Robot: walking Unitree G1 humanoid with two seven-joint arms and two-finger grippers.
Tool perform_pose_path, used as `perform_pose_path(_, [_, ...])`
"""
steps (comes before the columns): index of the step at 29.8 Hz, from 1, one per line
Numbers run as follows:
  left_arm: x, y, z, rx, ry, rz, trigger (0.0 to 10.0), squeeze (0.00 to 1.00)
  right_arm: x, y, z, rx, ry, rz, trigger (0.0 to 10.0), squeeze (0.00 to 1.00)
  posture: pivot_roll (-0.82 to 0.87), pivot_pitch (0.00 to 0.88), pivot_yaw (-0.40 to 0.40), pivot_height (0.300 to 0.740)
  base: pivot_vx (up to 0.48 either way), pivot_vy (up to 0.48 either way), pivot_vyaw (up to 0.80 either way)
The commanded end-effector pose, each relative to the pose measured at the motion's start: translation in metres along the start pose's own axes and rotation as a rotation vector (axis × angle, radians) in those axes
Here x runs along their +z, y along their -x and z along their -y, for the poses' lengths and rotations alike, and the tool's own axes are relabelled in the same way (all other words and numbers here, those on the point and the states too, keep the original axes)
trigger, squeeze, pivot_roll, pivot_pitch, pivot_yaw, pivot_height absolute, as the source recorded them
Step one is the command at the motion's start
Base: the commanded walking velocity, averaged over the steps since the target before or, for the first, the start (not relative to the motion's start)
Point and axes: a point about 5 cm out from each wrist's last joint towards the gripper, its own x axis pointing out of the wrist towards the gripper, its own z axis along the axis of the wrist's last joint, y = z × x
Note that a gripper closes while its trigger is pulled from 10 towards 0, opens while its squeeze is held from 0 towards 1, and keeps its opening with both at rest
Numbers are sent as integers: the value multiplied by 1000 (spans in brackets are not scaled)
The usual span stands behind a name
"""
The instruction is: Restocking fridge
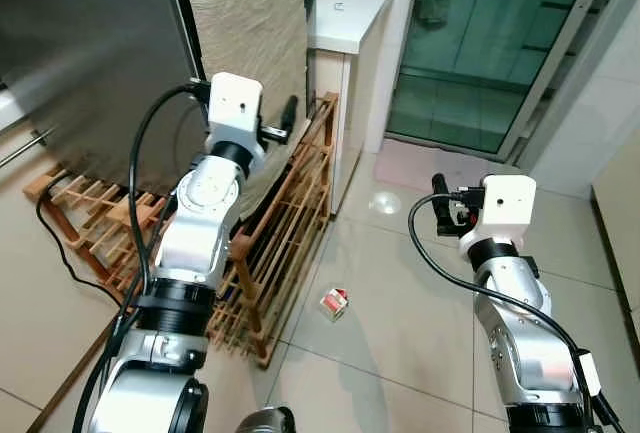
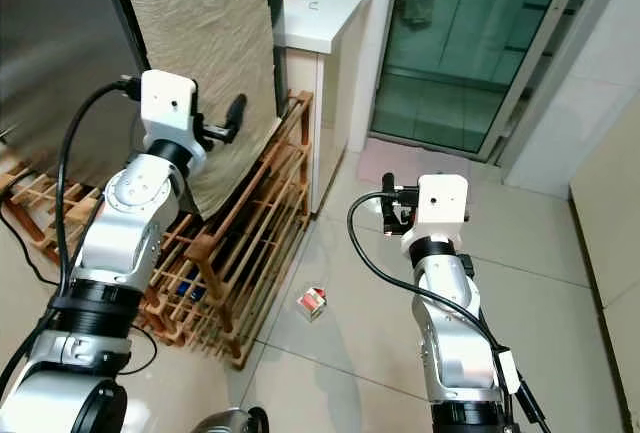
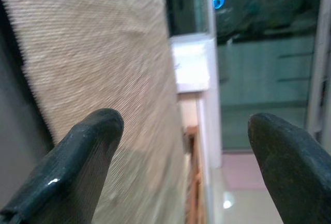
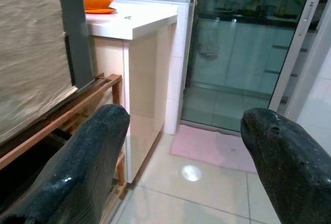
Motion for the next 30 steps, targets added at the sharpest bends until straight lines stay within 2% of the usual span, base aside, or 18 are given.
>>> perform_pose_path(1, [0,-3,-2,27,-16,-22,10000,0,0,-1,0,3,-2,0,10000,0,49,0,26,740,0,0,0])
perform_pose_path(10, [6,-14,3,48,-14,-26,10000,0,-2,-1,1,-2,-1,-8,10000,0,38,3,32,740,0,0,0])
perform_pose_path(16, [1,-19,27,-32,8,-56,10000,0,-2,-1,0,-3,-3,-7,10000,0,36,6,36,740,0,0,0])
perform_pose_path(23, [-17,-25,45,-46,55,-146,10000,0,2,-5,1,-15,-2,15,10000,0,31,14,41,740,0,0,0])
perform_pose_path(26, [-23,-28,44,-14,92,-173,10000,0,4,-6,2,-18,-1,19,10000,0,30,16,41,740,0,0,0])
perform_pose_path(29, [-23,-32,39,12,79,-168,10000,0,4,-7,1,-16,-1,19,10000,0,23,20,46,740,0,0,0])
perform_pose_path(30, [-22,-32,33,12,69,-147,10000,0,4,-6,1,-16,-3,21,10000,0,17,23,51,740,0,0,0])
